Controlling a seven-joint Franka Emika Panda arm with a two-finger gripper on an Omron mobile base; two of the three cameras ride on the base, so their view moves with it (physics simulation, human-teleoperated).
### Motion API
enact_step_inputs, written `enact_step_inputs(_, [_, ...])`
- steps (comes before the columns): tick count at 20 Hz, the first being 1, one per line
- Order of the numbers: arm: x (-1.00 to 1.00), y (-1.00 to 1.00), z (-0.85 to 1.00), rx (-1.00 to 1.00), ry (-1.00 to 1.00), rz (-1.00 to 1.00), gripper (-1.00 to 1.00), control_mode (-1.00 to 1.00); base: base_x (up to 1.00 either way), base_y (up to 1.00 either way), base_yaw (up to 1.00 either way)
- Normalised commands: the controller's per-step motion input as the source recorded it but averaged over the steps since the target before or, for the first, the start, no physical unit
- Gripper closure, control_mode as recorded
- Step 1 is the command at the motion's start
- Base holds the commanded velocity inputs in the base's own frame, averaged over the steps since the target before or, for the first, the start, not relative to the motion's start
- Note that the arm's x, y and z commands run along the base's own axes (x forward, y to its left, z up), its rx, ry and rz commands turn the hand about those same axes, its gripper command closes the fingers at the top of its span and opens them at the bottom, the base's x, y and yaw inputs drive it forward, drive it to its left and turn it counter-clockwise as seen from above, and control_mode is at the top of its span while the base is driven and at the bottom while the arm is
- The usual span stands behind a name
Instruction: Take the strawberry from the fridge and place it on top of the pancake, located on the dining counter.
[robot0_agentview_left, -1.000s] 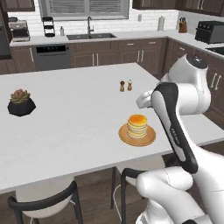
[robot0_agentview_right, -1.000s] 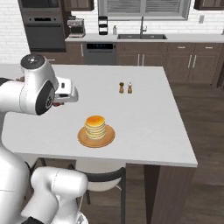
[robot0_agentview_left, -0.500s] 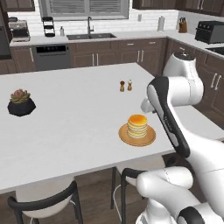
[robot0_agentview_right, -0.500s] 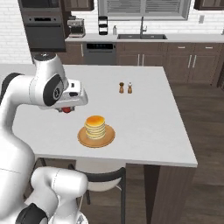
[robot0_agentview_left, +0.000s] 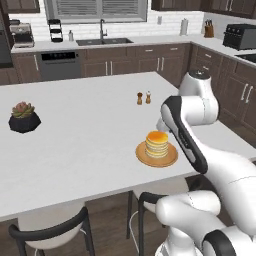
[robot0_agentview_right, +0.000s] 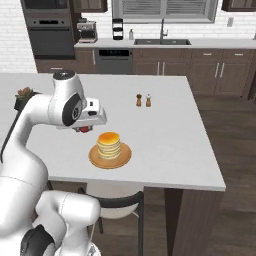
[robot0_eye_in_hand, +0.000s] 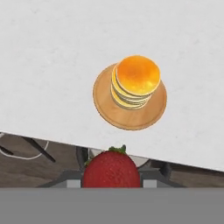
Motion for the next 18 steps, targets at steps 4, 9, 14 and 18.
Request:
enact_step_inputs(4, [0.54, -0.05, -0.28, 0.00, 0.11, 0.00, 1.00, -1.00, 0.00, 0.00, 0.00])
enact_step_inputs(9, [0.51, 0.00, -0.31, 0.00, 0.11, 0.00, 1.00, -1.00, 0.00, 0.00, 0.00])
enact_step_inputs(14, [0.43, -0.04, -0.27, 0.00, 0.09, 0.00, 1.00, -1.00, 0.00, 0.00, 0.00])
enact_step_inputs(18, [0.39, -0.07, -0.26, 0.00, 0.08, 0.00, 1.00, -1.00, 0.00, 0.00, 0.00])
